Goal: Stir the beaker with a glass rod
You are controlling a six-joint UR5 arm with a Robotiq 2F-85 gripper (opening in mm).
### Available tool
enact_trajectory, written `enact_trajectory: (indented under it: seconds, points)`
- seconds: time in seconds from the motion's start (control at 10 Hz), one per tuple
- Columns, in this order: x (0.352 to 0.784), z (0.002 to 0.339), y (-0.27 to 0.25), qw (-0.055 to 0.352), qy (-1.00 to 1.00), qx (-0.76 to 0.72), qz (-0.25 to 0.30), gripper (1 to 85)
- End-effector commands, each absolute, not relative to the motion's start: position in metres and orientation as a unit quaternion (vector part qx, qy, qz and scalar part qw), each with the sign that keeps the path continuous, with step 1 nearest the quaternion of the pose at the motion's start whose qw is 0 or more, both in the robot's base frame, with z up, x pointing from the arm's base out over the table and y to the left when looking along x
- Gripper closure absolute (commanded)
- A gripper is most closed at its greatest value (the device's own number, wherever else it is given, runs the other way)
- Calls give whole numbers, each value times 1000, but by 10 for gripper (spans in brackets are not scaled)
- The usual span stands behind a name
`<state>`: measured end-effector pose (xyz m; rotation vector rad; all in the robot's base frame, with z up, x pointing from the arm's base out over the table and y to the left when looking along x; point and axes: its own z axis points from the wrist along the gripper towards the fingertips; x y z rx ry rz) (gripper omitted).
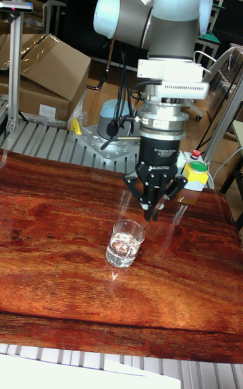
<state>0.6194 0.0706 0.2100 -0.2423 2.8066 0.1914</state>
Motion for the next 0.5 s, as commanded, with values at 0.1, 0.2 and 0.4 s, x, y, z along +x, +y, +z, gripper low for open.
enact_trajectory:
  seconds: [0.1, 0.2, 0.4]
  points:
    - [607, 211, 46, 149, 979, -129, 47, 847]
    - [611, 209, 45, 152, 979, -132, 45, 847]
    - [617, 205, 47, 159, 978, -131, 46, 847]
